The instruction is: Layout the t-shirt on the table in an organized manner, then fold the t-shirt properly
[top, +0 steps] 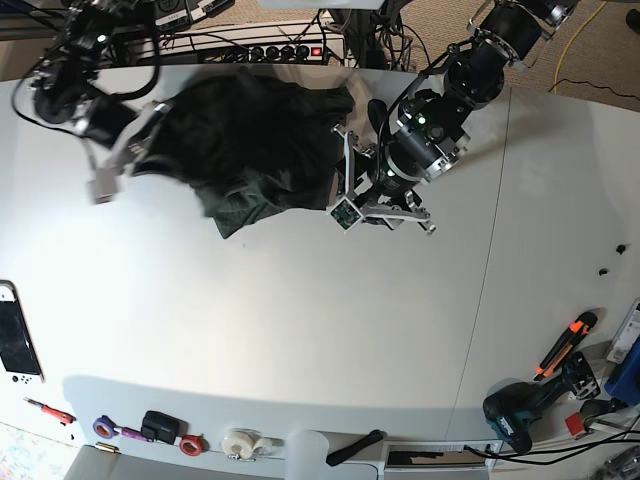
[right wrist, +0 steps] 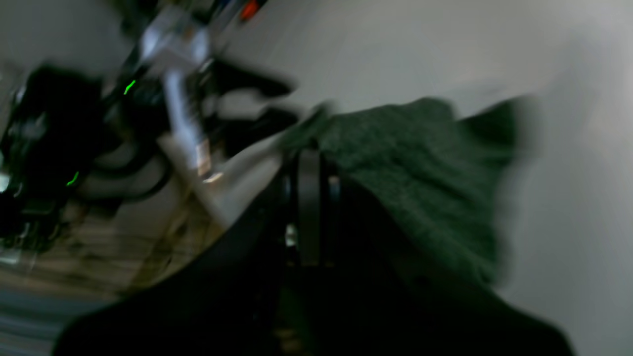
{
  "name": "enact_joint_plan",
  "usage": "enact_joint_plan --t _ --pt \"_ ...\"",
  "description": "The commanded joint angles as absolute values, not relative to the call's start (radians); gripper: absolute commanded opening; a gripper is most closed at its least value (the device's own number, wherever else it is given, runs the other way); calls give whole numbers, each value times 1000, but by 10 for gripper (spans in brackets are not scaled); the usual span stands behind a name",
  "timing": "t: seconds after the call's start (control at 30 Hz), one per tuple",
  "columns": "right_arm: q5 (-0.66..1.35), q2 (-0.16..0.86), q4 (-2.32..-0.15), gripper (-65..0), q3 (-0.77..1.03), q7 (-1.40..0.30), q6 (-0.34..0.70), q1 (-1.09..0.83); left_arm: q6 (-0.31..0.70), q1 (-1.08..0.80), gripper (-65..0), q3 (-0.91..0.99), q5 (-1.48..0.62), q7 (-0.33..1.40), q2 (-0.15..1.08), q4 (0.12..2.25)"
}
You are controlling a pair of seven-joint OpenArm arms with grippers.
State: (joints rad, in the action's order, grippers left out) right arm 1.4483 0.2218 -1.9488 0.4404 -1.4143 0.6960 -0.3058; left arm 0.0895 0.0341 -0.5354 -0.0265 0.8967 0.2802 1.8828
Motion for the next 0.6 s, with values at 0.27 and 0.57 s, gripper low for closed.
enact_joint_plan --t 0.27,0.57 --pt "1484 245 -1995 -650 115 -1396 698 -335 85 50 -373 -532 -19 875 278 1899" --pt "1484 282 -1995 -650 53 -1396 698 -335 86 50 -373 -532 -19 875 278 1899"
